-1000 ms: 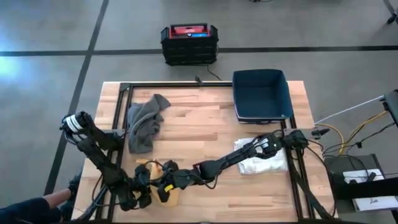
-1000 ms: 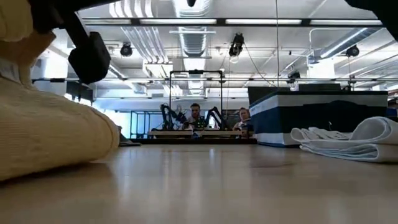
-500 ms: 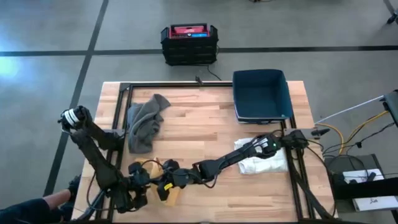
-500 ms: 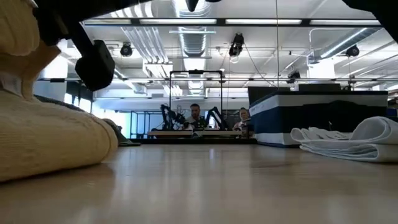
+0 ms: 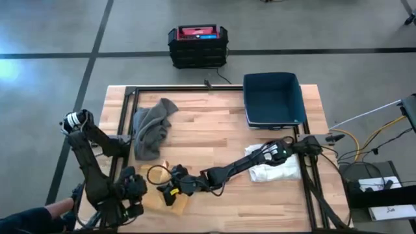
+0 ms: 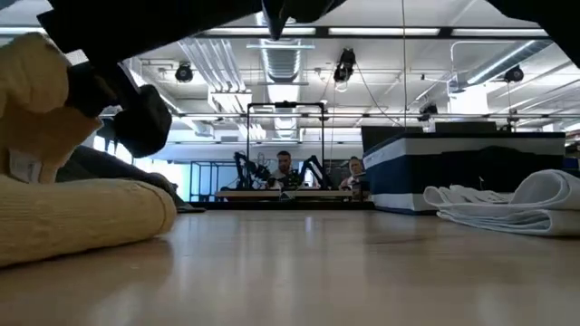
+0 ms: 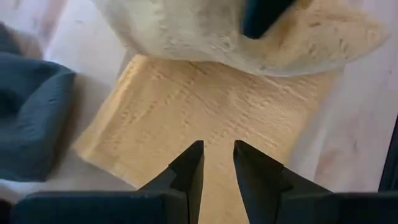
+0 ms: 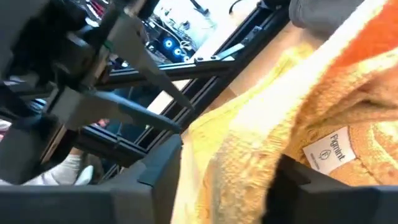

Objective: Fold towel
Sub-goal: Fold the yellow towel, then stack the folded yellow towel on top of the folded white towel

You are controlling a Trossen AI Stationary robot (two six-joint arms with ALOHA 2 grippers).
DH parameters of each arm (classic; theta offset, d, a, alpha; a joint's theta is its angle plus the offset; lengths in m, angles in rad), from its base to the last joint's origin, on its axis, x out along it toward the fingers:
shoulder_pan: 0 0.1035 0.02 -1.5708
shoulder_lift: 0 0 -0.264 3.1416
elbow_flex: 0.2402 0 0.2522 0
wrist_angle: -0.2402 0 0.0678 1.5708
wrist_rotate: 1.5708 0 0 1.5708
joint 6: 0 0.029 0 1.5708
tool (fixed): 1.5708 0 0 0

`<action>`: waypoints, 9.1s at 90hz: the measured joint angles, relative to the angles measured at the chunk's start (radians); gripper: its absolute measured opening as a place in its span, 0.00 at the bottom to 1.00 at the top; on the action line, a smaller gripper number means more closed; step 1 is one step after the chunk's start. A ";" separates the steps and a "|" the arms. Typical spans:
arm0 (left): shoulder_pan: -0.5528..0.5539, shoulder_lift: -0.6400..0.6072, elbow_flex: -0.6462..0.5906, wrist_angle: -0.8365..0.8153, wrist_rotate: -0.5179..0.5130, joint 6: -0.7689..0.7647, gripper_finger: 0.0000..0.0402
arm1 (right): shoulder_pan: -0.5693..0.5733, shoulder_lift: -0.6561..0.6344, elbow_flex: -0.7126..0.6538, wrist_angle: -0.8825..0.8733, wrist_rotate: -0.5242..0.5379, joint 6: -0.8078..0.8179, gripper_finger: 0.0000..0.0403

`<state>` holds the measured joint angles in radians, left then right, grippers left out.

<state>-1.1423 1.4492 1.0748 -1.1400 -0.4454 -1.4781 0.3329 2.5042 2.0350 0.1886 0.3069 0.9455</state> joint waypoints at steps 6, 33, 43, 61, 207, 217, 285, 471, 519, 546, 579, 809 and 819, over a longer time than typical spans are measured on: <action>0.000 -0.005 0.005 -0.012 0.000 -0.001 0.19 | 0.000 -0.001 0.000 0.003 0.000 -0.022 0.49; 0.002 -0.014 0.035 0.039 -0.271 0.047 0.19 | 0.000 -0.009 0.010 -0.005 -0.003 -0.068 0.63; -0.005 -0.009 0.010 0.191 -0.253 0.128 0.19 | 0.000 -0.009 0.011 -0.007 -0.010 -0.070 0.65; -0.001 0.048 -0.013 0.512 -0.326 0.373 0.19 | -0.013 -0.010 0.016 -0.004 0.004 -0.067 0.68; -0.170 0.138 0.168 0.028 -0.330 -0.170 0.19 | -0.009 -0.010 0.292 -0.560 -0.247 -0.410 0.63; -0.146 0.139 0.108 0.023 -0.341 -0.187 0.19 | 0.002 -0.011 0.293 -0.638 -0.244 -0.472 0.64; -0.165 0.163 -0.159 0.336 -0.015 -0.348 0.19 | 0.025 -0.002 -0.033 -0.442 -0.178 -0.654 0.68; 0.176 0.165 -0.212 0.595 -0.194 0.178 0.19 | 0.094 -0.458 -0.397 -1.108 0.013 -0.059 0.76; 0.174 0.166 -0.214 0.599 -0.201 0.187 0.19 | 0.056 -0.570 -1.009 -0.039 -0.156 0.214 0.73; 0.174 0.166 -0.214 0.604 -0.248 0.190 0.19 | 0.058 -0.526 -1.053 0.121 -0.139 0.278 0.73; 0.174 0.191 -0.238 0.667 -0.253 0.192 0.19 | 0.047 -0.412 -0.904 0.064 -0.114 0.210 0.61; 0.188 0.137 -0.200 0.713 -0.270 0.352 0.19 | 0.088 -0.947 -0.687 -1.706 -0.151 0.325 0.00; 0.188 0.137 -0.200 0.713 -0.270 0.352 0.19 | 0.122 -0.993 -0.705 -1.763 -0.160 0.395 0.00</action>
<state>-0.9539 1.5863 0.8745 -0.4274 -0.7155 -1.1263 0.4545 1.5113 1.3301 -1.5742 0.1467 1.3410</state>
